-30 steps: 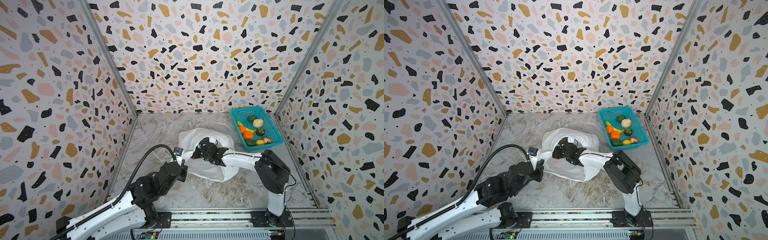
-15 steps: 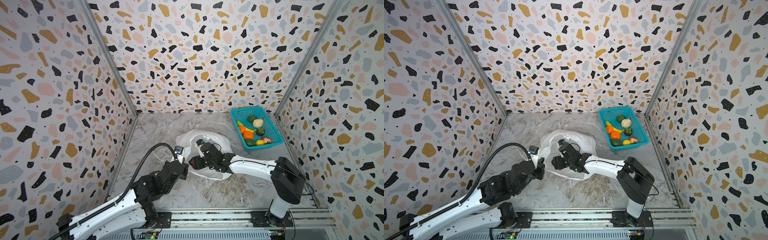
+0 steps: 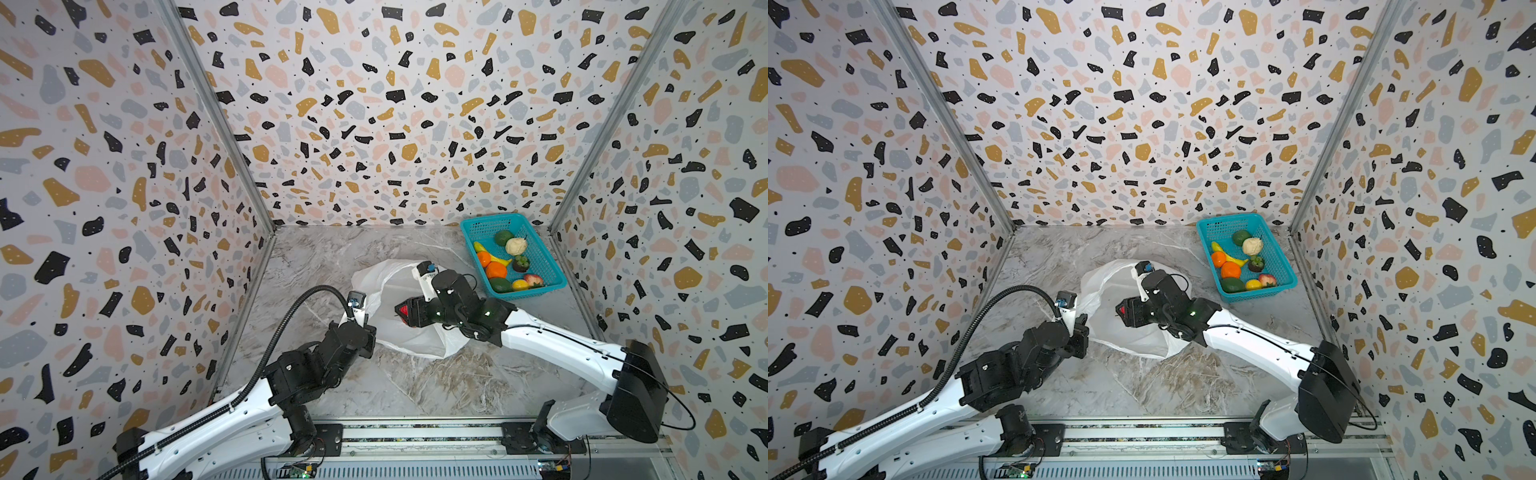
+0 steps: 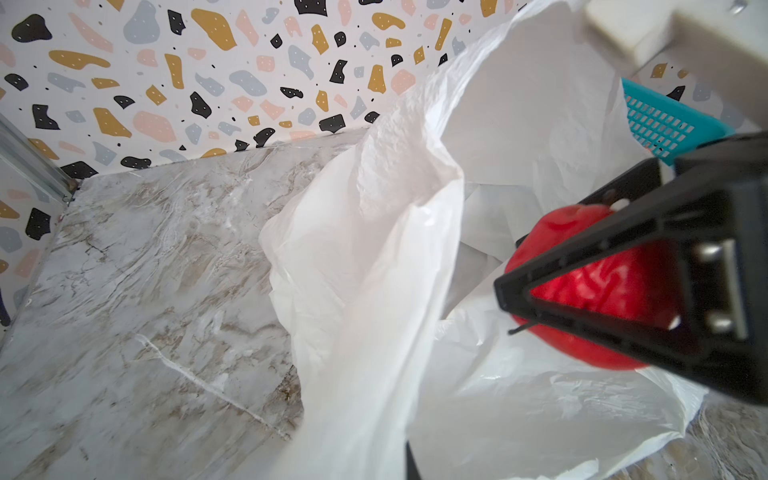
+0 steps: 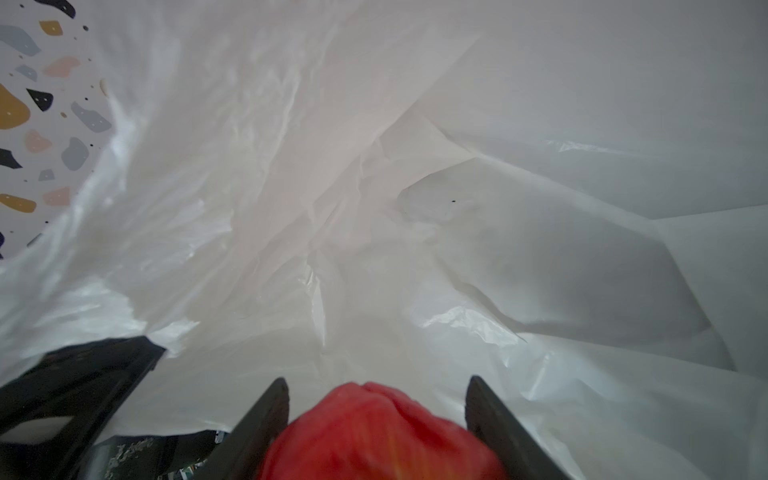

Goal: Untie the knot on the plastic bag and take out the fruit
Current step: 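Lift the red apple out of the bag with the right gripper, then carry the red apple over the teal basket and open the right gripper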

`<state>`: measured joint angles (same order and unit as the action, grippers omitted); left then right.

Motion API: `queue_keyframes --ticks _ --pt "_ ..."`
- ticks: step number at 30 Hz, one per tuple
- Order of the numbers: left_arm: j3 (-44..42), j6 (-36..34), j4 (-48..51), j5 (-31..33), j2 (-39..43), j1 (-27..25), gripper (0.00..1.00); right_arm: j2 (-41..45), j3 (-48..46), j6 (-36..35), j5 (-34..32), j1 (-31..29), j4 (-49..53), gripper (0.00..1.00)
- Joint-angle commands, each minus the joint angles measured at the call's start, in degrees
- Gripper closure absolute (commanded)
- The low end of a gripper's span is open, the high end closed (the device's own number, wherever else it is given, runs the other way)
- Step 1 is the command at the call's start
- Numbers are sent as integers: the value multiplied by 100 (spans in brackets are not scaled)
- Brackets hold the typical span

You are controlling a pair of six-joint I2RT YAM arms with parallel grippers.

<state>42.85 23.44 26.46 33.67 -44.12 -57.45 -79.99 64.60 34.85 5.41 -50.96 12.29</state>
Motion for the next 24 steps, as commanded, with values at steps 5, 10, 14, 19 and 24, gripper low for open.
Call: queue_keyframes --ticks 5,10,14,19,24 --pt "-5 38 -220 197 -27 -18 100 895 621 44 328 795 959 39" --pt "13 43 -241 184 -79 -18 100 1149 748 35 600 1583 1081 39" --pt "13 29 -251 205 -79 -19 100 1167 812 -188 636 2290 1092 39" --pt "-11 4 -307 230 -83 -14 100 961 632 -397 692 3355 703 38" --pt "-49 -14 -387 271 -97 -12 100 423 397 -554 337 4143 29 38"
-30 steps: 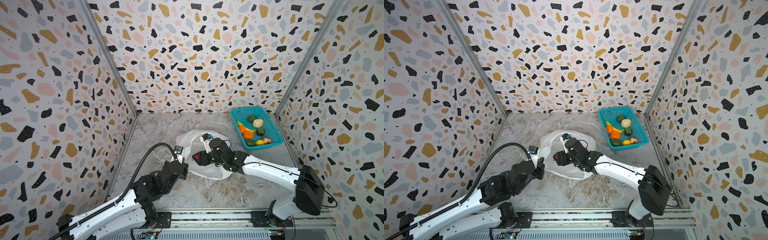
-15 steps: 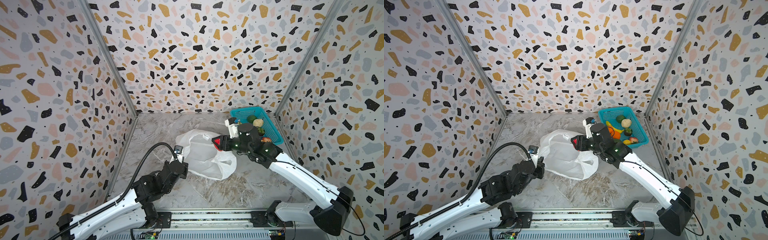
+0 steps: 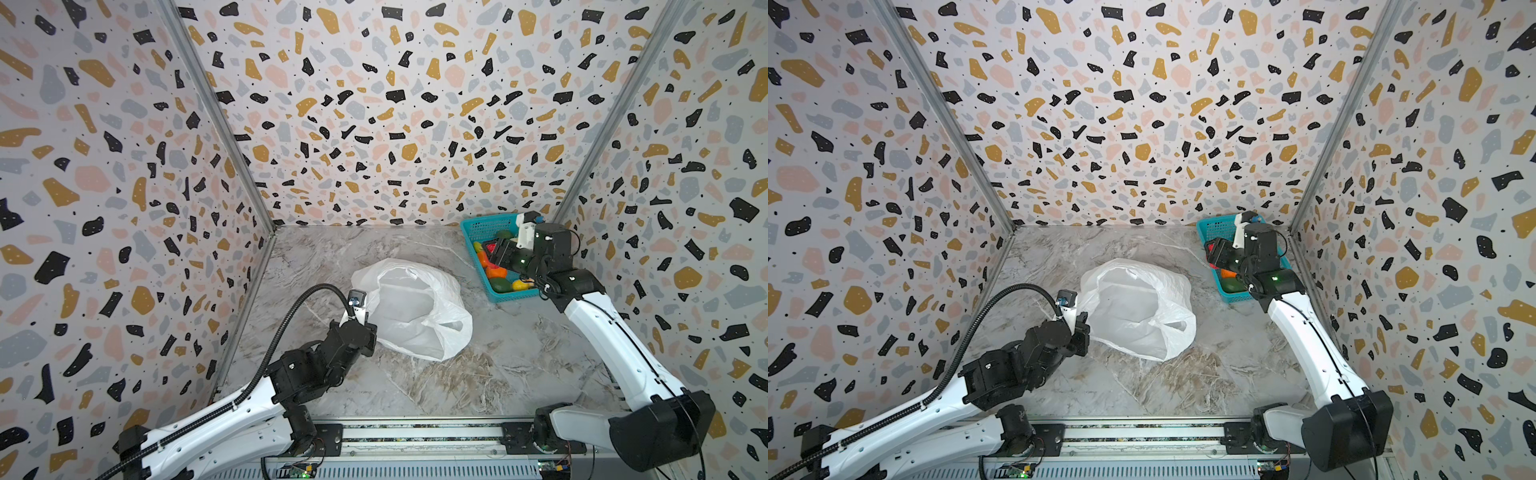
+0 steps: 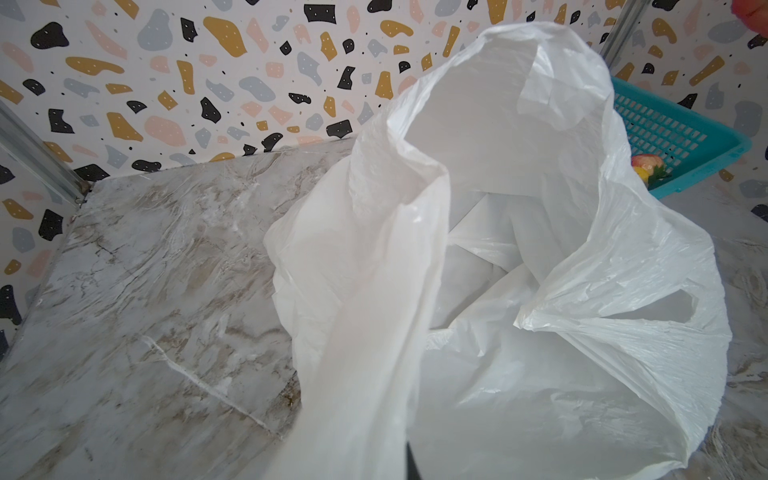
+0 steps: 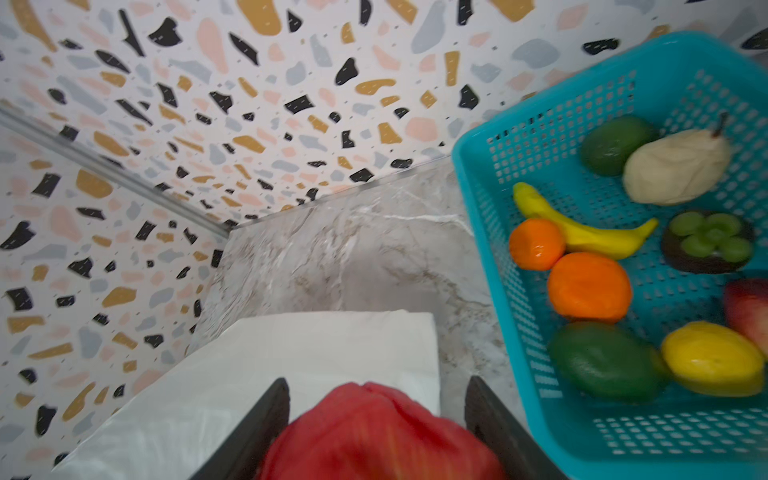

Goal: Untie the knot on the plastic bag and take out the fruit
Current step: 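Carry the red apple over the teal basket and open the right gripper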

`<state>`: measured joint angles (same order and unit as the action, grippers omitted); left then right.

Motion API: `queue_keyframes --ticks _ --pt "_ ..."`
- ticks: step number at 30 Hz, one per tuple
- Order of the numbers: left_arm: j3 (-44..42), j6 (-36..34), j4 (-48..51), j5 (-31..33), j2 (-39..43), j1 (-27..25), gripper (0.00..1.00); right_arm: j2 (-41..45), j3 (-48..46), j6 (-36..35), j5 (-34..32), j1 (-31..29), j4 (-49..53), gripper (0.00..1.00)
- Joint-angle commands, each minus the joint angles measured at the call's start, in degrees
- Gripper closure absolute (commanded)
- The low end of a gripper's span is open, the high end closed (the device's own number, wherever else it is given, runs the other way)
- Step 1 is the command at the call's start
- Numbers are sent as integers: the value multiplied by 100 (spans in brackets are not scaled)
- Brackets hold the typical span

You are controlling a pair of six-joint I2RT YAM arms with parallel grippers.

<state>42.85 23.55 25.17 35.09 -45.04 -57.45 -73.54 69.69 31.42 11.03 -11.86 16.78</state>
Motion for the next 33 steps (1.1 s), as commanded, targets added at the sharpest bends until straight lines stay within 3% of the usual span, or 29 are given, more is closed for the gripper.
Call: queue_keyframes --ticks 1,10,16,28,33 --pt "-57 -30 -280 130 -5 -19 100 -370 -145 -277 -375 338 -559 38" --pt "-109 -140 -444 182 -58 -3 100 -1900 -56 -587 -627 1119 -1607 37" --pt "-99 -158 -475 209 -76 3 100 -2776 569 -942 -758 1153 -1352 33" --pt "-128 -109 -443 251 -40 6 100 -3053 868 -1199 -1233 1146 -935 13" --pt "-128 -114 -450 261 -40 12 100 -2902 857 -1167 -1219 1143 -917 11"
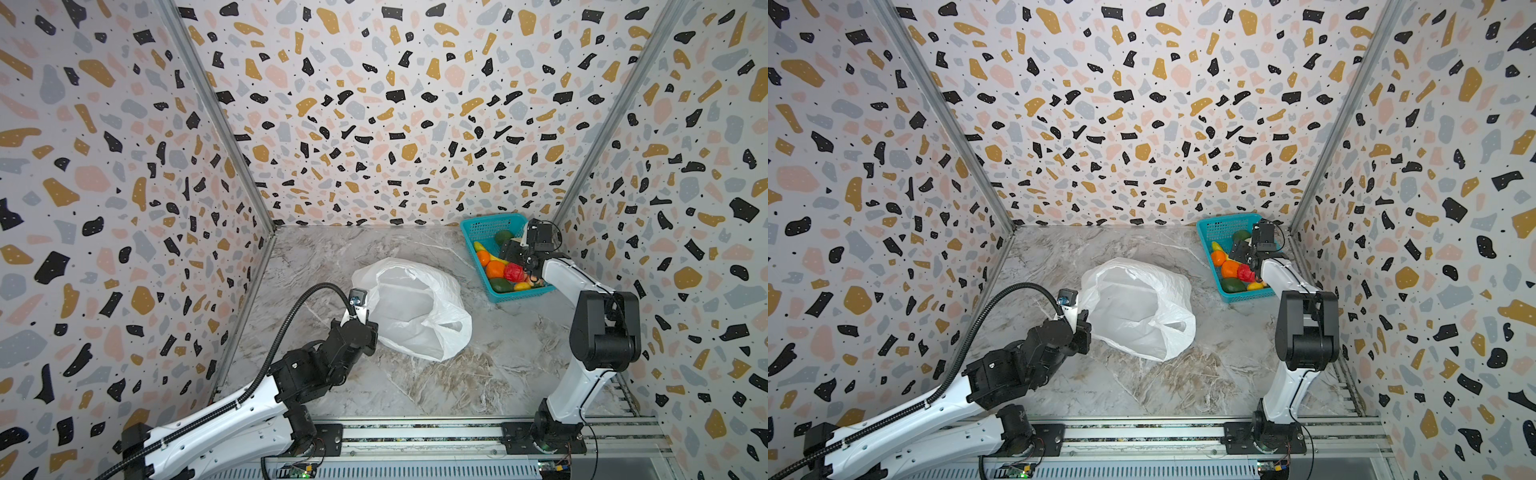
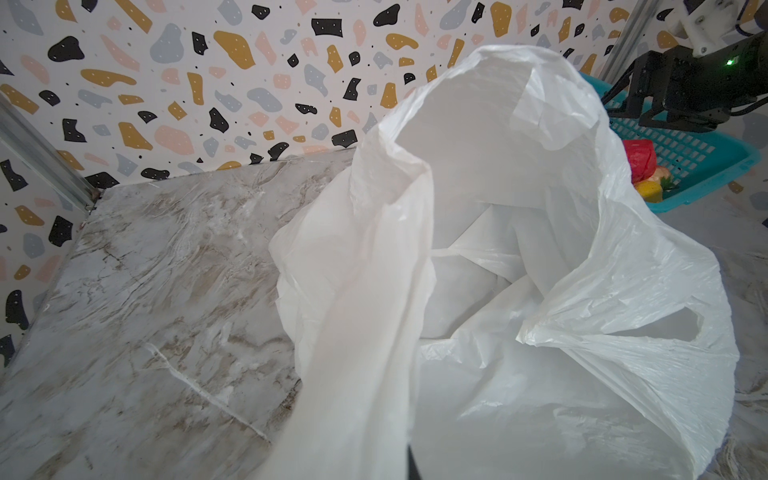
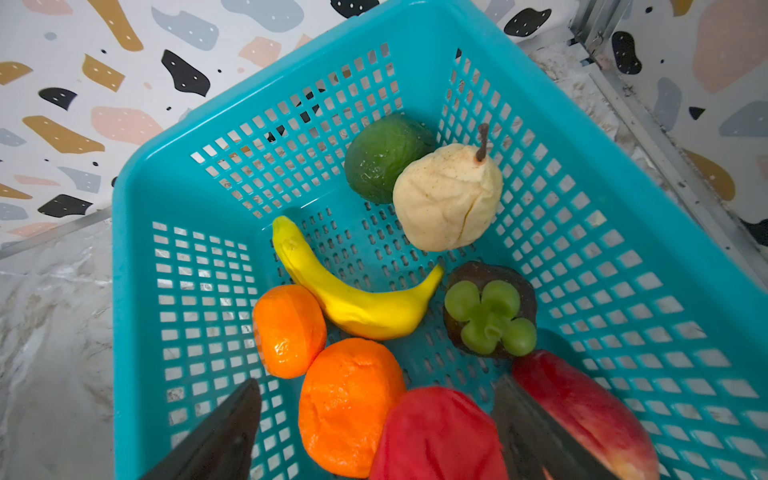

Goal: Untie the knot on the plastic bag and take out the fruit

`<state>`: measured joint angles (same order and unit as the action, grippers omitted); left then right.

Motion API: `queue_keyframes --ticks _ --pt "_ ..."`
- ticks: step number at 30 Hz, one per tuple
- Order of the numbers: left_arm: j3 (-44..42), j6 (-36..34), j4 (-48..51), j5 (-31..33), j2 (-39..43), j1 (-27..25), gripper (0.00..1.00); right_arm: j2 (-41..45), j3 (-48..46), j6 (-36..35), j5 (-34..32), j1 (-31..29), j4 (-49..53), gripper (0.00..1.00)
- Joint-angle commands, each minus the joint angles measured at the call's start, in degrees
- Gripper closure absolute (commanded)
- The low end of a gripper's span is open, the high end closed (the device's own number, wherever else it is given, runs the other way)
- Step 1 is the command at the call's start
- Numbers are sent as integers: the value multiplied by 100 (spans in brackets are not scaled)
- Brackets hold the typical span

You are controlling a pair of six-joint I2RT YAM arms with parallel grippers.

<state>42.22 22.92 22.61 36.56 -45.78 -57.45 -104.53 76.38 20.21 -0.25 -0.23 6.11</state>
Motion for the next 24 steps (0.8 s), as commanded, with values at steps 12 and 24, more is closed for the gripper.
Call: queue_keyframes --ticks 12,24 --pt "-144 -752 -1133 112 -354 491 100 1370 -401 226 315 -277 287 10" --pt "-144 -1407 -2792 -699 -1485 1833 100 2877 -1297 542 552 -816 778 10"
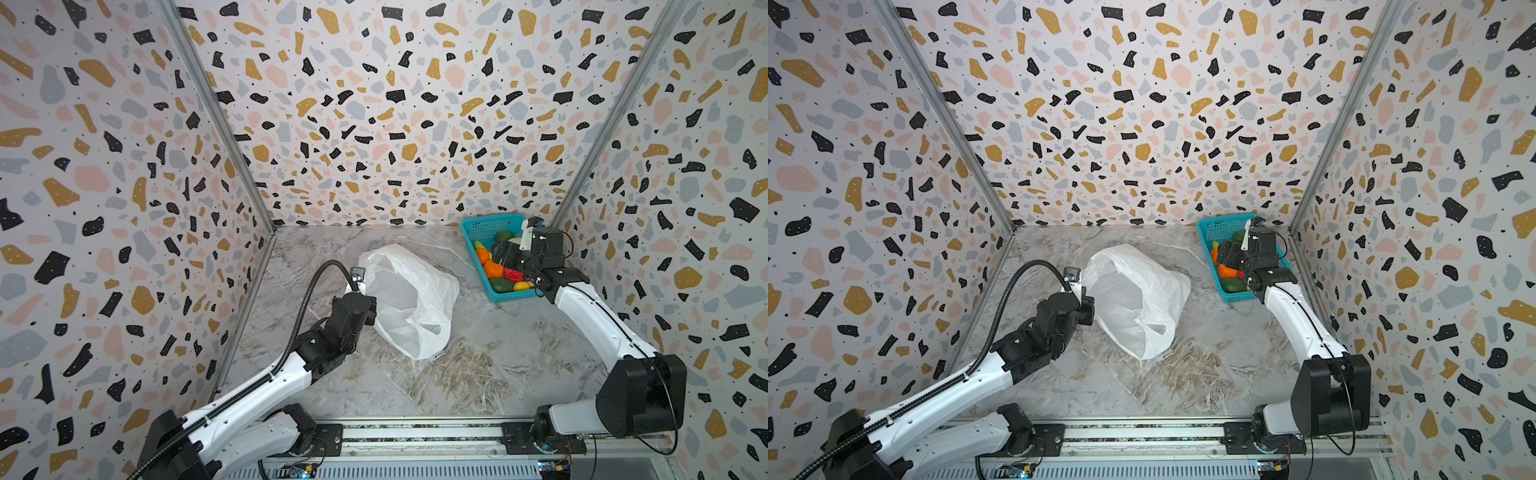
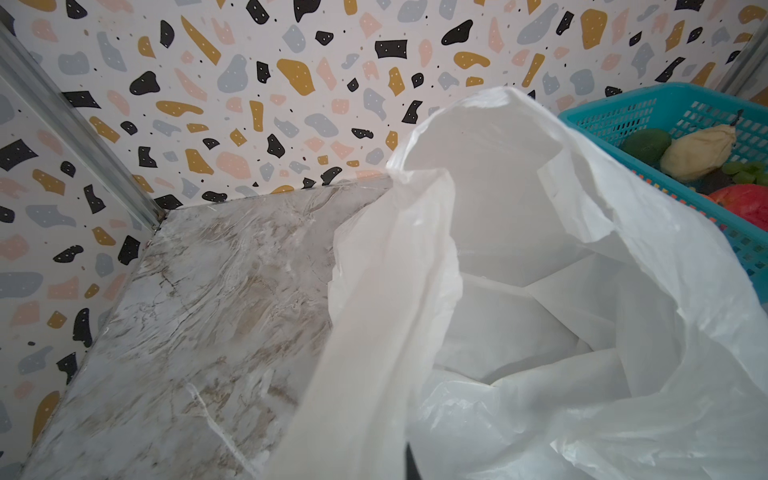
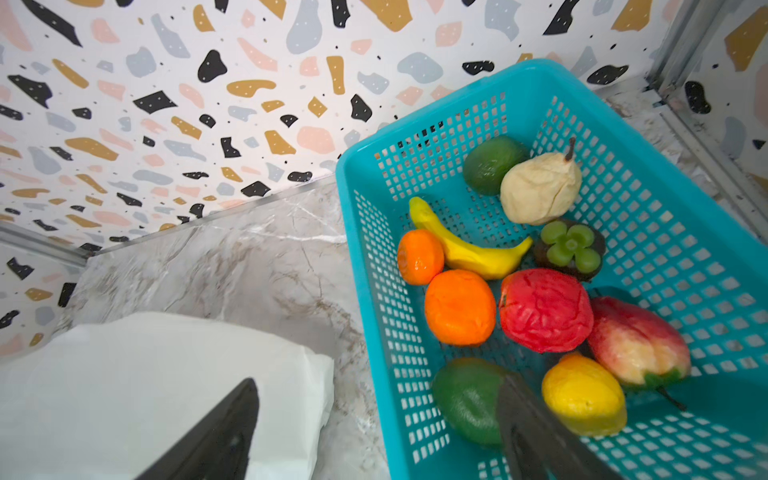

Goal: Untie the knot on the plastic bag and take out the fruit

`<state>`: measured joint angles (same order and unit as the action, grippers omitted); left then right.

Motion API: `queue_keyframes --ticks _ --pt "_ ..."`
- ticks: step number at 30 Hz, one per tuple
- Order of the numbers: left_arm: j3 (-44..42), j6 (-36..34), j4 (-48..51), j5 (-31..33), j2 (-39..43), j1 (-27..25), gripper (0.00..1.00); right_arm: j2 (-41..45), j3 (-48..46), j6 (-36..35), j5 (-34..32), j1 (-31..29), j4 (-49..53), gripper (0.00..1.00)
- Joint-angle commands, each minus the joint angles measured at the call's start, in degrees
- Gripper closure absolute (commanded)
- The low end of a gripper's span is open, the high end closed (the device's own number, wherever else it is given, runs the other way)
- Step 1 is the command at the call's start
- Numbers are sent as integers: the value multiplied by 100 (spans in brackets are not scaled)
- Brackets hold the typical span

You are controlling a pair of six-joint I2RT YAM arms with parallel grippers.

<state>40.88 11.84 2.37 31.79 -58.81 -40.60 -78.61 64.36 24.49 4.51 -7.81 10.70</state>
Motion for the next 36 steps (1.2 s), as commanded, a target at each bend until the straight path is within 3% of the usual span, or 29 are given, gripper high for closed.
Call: queue_keyframes --ticks 1,10,17,20,24,27,30,36 --pt "1 -340 -933 -292 -324 256 100 367 -160 123 89 -70 363 10" --pt "464 -546 -1999 -674 -1532 995 100 882 -545 129 146 -89 615 9" --pt "1017 -523 -1730 -1217 -2087 1133 100 1021 -591 93 179 -91 712 8" --pt "1046 -400 -1394 -1533 -2013 1133 69 1049 -601 64 207 -90 712 6" --pt "936 -245 -857 -2031 -1652 1133 39 1023 -597 21 252 -89 725 4" --pt "672 -29 -528 -2296 -1227 1122 22 1045 -619 -12 266 -89 704 3" --pt "386 98 -239 -2528 -661 1083 14 1050 -683 -63 308 -94 646 2" --pt "-42 -70 245 -2930 702 1054 8 1119 -1083 -388 305 -111 222 1"
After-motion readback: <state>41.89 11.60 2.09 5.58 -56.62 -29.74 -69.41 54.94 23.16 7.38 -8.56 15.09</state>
